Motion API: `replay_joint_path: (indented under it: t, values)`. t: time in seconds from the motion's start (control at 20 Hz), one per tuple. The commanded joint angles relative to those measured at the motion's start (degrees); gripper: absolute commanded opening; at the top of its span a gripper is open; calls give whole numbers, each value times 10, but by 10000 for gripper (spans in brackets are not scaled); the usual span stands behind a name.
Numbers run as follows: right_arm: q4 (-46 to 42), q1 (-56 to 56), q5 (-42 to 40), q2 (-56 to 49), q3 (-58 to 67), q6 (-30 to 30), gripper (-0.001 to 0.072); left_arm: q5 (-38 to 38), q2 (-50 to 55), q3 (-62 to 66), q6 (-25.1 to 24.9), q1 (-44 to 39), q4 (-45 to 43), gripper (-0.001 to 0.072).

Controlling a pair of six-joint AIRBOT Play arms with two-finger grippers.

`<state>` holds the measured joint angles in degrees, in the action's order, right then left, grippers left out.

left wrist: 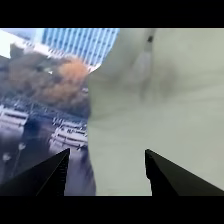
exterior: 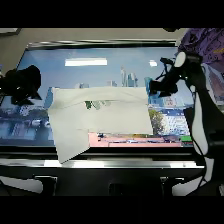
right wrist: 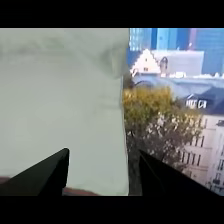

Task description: Fold the clothes and pants, and hang the long-sleeved shirts on hangers.

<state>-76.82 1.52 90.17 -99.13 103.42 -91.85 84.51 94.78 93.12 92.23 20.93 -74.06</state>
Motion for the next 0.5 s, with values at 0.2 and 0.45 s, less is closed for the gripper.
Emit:
replay_joint_path:
  t: [0.2, 0.45]
  values:
    - [181, -186, -107, 267, -491, 162, 491, -84, -243, -400, -67, 257, 209, 522]
    - [263, -219, -180, 258, -610, 243, 527, -85, -254, -449, -78, 283, 212, 522]
